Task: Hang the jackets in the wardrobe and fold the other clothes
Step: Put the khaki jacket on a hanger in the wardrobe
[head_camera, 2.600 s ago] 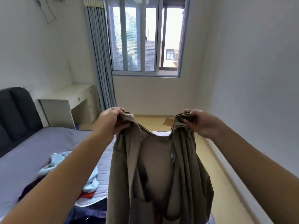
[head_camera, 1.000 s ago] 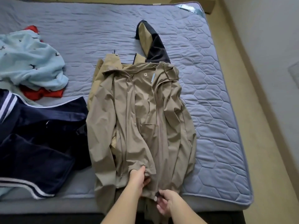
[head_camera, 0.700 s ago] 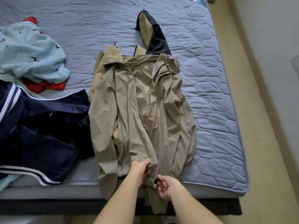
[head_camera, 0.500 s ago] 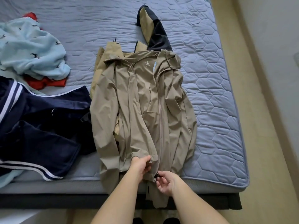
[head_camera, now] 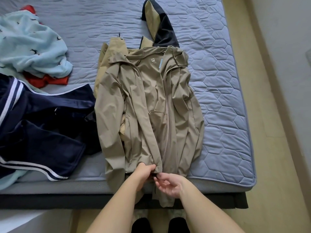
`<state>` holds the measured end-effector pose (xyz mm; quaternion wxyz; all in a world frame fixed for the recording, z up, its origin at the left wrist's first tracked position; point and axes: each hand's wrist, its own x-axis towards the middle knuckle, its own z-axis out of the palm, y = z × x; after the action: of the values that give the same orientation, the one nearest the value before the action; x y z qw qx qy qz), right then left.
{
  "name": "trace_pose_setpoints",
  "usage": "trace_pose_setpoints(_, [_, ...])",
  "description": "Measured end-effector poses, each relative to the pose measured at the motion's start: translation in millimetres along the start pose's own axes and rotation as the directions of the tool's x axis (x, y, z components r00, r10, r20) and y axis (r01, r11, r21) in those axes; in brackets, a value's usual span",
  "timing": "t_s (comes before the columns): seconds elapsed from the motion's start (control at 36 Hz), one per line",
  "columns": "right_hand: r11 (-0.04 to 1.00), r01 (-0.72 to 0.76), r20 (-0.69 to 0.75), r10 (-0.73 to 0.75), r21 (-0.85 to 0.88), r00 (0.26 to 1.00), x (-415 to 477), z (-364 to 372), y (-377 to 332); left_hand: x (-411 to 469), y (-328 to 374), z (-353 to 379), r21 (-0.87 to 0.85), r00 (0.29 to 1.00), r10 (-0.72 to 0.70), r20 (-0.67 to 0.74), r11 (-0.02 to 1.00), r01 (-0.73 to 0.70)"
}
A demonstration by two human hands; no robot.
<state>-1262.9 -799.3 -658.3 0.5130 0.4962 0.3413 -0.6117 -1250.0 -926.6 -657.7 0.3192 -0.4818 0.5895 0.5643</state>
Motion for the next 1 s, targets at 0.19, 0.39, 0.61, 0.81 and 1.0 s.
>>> trace_pose_setpoints(0.19, [0.990,0.082,-0.011,-0.084,-0.118,0.996,-8,11,8,-16,18,-9,0.080,0.949,0.061,0.310,0.993,-0.090])
trace_pose_setpoints(0.39, [0.986,0.071,-0.032,-0.076,-0.149,0.997,-19,6,26,-19,20,-13,0.087,0.981,0.108,0.159,0.989,-0.123])
trace_pose_setpoints(0.61, [0.983,0.072,0.053,-0.082,0.168,0.995,-28,10,27,-36,24,-21,-0.118,0.974,0.148,0.172,0.985,-0.129])
trace_pose_setpoints(0.81, [0.958,0.284,0.148,-0.277,-0.030,0.949,-39,12,20,-44,19,-32,-0.126,0.965,0.197,0.174,0.976,-0.177])
trace_pose_setpoints(1.0, [0.942,0.332,0.184,-0.318,-0.048,0.930,-55,11,16,-62,15,-39,-0.221,0.970,0.214,0.114,0.958,-0.185])
